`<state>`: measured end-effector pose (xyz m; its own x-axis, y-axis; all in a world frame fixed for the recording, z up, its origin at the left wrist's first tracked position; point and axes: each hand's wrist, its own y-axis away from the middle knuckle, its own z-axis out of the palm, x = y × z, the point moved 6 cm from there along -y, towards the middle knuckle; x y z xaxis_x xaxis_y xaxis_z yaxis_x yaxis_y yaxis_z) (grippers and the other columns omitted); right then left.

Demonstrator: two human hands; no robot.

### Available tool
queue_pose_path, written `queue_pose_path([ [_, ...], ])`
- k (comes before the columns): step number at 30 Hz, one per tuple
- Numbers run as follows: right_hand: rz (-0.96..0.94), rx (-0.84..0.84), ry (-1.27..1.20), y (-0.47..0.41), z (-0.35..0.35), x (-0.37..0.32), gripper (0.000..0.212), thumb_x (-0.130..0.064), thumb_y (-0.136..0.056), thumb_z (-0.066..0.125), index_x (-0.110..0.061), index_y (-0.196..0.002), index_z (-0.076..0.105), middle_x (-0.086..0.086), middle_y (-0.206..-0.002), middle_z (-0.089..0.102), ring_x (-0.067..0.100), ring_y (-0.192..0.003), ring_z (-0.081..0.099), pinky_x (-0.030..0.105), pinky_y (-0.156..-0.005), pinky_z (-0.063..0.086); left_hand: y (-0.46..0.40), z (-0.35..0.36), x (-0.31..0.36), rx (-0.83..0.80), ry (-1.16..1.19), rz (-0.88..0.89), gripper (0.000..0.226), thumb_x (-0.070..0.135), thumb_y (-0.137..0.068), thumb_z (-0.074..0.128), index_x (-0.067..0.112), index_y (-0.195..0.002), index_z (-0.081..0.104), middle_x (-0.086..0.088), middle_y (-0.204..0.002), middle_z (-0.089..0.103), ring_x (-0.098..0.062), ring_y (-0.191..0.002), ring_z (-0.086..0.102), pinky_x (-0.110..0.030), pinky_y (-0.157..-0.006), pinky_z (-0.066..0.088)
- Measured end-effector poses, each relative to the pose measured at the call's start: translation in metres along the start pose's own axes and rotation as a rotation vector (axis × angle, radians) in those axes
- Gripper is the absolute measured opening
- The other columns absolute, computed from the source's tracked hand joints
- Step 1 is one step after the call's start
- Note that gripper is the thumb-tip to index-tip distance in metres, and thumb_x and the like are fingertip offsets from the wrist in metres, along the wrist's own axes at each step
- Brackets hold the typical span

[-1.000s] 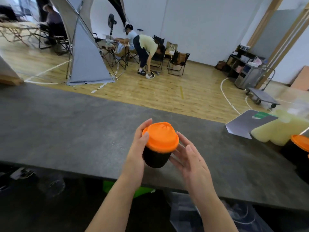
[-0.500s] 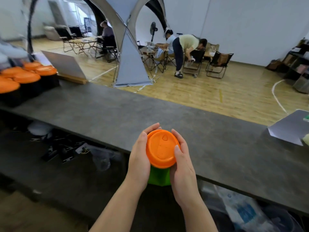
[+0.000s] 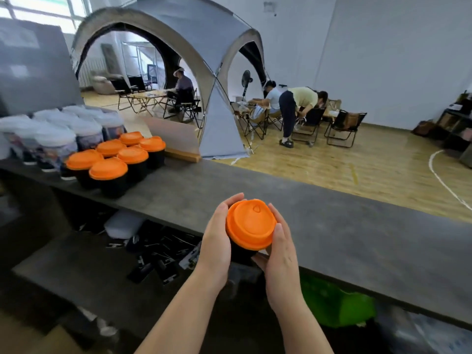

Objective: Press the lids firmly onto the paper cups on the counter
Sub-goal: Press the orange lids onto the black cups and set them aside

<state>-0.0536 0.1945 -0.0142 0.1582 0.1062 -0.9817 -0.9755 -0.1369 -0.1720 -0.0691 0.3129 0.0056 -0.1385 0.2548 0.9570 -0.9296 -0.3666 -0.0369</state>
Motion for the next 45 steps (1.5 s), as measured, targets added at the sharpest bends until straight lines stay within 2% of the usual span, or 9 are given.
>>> queue_pose_path([
  [6, 0.143, 0.222, -0.081, -0.024, 0.102, 0.022, 0.035, -0.052, -0.103, 0.034, -0.030, -0.118, 0.058, -0.003, -0.115, 0.063, 0.016, -0.112, 0.060, 0.047, -0.094, 0.053, -0.040, -0.105, 0.008, -0.116, -0.049, -0.082, 0.041, 0.047, -0.105, 0.030, 0.038, -0.133, 0.059, 0.018, -0.126, 0.067, 0.000, -0.123, 0.057, -0.025, -0.103, 0.044],
  [9, 0.153, 0.290, -0.073, -0.033, 0.134, 0.031, 0.033, -0.041, -0.107, 0.031, -0.023, -0.117, 0.056, -0.004, -0.108, 0.063, 0.010, -0.103, 0.061, 0.052, -0.099, 0.051, -0.049, -0.144, 0.004, -0.138, -0.092, -0.102, 0.040, 0.041, -0.107, 0.024, 0.038, -0.132, 0.056, 0.026, -0.123, 0.065, 0.012, -0.120, 0.054, -0.009, -0.090, 0.045],
  [13, 0.134, 0.340, -0.035, -0.052, 0.163, 0.044, 0.031, -0.040, -0.107, 0.032, -0.022, -0.114, 0.057, -0.007, -0.103, 0.064, -0.008, -0.086, 0.062, 0.052, -0.097, 0.051, -0.063, -0.177, 0.000, -0.135, -0.117, -0.098, 0.039, 0.037, -0.108, 0.023, 0.040, -0.130, 0.055, 0.033, -0.120, 0.065, 0.017, -0.119, 0.052, -0.007, -0.094, 0.042],
  [17, 0.124, 0.335, -0.005, -0.082, 0.187, 0.058, 0.033, -0.042, -0.106, 0.034, -0.024, -0.109, 0.060, -0.007, -0.100, 0.068, -0.005, -0.088, 0.064, 0.047, -0.095, 0.053, -0.086, -0.192, -0.002, -0.129, -0.091, -0.090, 0.037, 0.031, -0.108, 0.021, 0.042, -0.123, 0.053, 0.042, -0.107, 0.065, 0.023, -0.110, 0.053, 0.002, -0.083, 0.040],
  [22, 0.046, 0.227, 0.105, -0.128, 0.219, 0.065, 0.031, -0.037, -0.106, 0.036, -0.026, -0.117, 0.063, -0.013, -0.105, 0.068, -0.009, -0.099, 0.061, 0.009, -0.084, 0.045, -0.136, -0.207, -0.001, -0.088, -0.104, -0.078, 0.034, 0.046, -0.098, 0.031, 0.046, -0.123, 0.053, 0.035, -0.123, 0.060, 0.018, -0.120, 0.050, -0.006, -0.099, 0.039],
  [27, 0.154, 0.109, 0.107, -0.192, 0.241, 0.083, 0.032, -0.035, -0.105, 0.043, -0.032, -0.134, 0.055, -0.014, -0.126, 0.062, 0.006, -0.122, 0.055, 0.038, -0.109, 0.044, -0.206, -0.212, -0.003, -0.030, -0.091, -0.082, 0.036, 0.035, -0.108, 0.029, 0.040, -0.133, 0.054, 0.024, -0.134, 0.057, 0.007, -0.130, 0.048, -0.018, -0.110, 0.035],
  [31, 0.195, 0.140, 0.087, -0.246, 0.243, 0.088, 0.022, -0.032, -0.105, 0.042, -0.038, -0.123, 0.054, -0.016, -0.119, 0.061, 0.010, -0.122, 0.055, 0.041, -0.111, 0.043, -0.263, -0.203, -0.009, 0.003, -0.097, -0.046, 0.046, 0.038, -0.108, 0.031, 0.024, -0.150, 0.043, 0.009, -0.149, 0.050, -0.005, -0.140, 0.042, -0.035, -0.121, 0.029],
  [36, 0.247, 0.124, 0.091, -0.291, 0.252, 0.108, 0.035, -0.035, -0.105, 0.041, -0.030, -0.139, 0.050, -0.011, -0.130, 0.058, 0.013, -0.129, 0.051, 0.044, -0.114, 0.040, -0.312, -0.198, -0.024, 0.057, -0.102, -0.062, 0.081, 0.069, -0.083, 0.040, 0.027, -0.152, 0.039, 0.011, -0.154, 0.044, -0.002, -0.143, 0.037, -0.040, -0.123, 0.026],
  [45, 0.215, 0.094, 0.119, -0.308, 0.264, 0.123, 0.044, -0.038, -0.103, 0.048, -0.028, -0.145, 0.047, -0.009, -0.140, 0.057, 0.009, -0.132, 0.050, 0.044, -0.114, 0.040, -0.334, -0.204, -0.033, 0.082, -0.073, -0.102, 0.079, 0.062, -0.087, 0.037, 0.025, -0.156, 0.032, 0.010, -0.160, 0.035, -0.003, -0.146, 0.030, -0.038, -0.124, 0.022],
])
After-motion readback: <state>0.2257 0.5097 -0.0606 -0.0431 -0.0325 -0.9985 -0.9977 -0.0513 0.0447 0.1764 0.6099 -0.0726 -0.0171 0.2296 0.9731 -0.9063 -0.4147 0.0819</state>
